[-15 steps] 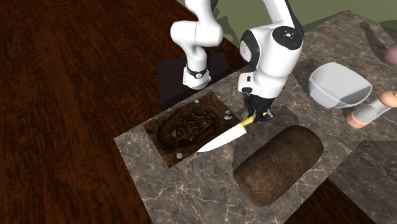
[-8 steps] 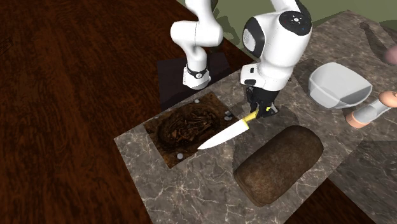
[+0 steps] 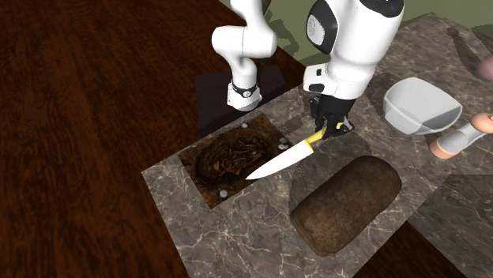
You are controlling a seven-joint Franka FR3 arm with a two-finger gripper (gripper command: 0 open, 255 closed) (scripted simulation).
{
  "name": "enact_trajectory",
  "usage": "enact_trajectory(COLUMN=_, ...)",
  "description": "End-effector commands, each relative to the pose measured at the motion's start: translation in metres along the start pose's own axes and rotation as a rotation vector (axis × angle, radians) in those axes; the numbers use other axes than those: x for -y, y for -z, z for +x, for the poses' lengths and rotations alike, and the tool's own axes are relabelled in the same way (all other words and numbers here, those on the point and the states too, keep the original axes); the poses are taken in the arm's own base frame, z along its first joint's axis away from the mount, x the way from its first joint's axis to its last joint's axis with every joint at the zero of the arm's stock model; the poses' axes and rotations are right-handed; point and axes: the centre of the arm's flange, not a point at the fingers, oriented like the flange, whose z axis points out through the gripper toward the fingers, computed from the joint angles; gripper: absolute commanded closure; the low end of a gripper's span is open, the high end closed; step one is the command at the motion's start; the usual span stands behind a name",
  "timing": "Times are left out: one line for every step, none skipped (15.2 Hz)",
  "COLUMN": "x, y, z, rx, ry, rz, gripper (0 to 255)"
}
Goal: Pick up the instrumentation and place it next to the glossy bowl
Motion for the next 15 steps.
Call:
enact_trajectory(x=0.001, y=0.012, z=0.001, rx=0.000, ry=0.000, rz=0.000, gripper=255)
enact_trajectory(x=0.001, y=0.017, z=0.001, rx=0.000, ry=0.000, rz=0.000, gripper=255)
enact_trajectory(x=0.001, y=0.023, z=0.001, rx=0.000, ry=0.000, rz=0.000, gripper=255)
enact_trajectory(x=0.002, y=0.028, z=0.001, rx=0.000, ry=0.000, rz=0.000, gripper=255)
enact_trajectory(x=0.002, y=0.033, z=0.001, rx=0.000, ry=0.000, rz=0.000, gripper=255)
enact_trajectory(x=0.002, y=0.038, z=0.001, rx=0.000, ry=0.000, rz=0.000, gripper=255)
enact_trajectory(x=0.003, y=0.044, z=0.001, rx=0.000, ry=0.000, rz=0.000, gripper=255)
enact_trajectory(x=0.003, y=0.046, z=0.001, rx=0.000, ry=0.000, rz=0.000, gripper=255)
enact_trajectory(x=0.001, y=0.046, z=-0.012, rx=0.000, ry=0.000, rz=0.000, gripper=255)
enact_trajectory(x=0.000, y=0.046, z=-0.025, rx=0.000, ry=0.000, rz=0.000, gripper=255)
enact_trajectory(x=-0.001, y=0.046, z=-0.039, rx=0.000, ry=0.000, rz=0.000, gripper=255)
enact_trajectory(x=-0.002, y=0.046, z=-0.052, rx=0.000, ry=0.000, rz=0.000, gripper=255)
enact_trajectory(x=-0.004, y=0.046, z=-0.065, rx=0.000, ry=0.000, rz=0.000, gripper=255)
enact_trajectory(x=-0.005, y=0.046, z=-0.078, rx=0.000, ry=0.000, rz=0.000, gripper=255)
enact_trajectory(x=-0.006, y=0.046, z=-0.091, rx=0.000, ry=0.000, rz=0.000, gripper=255)
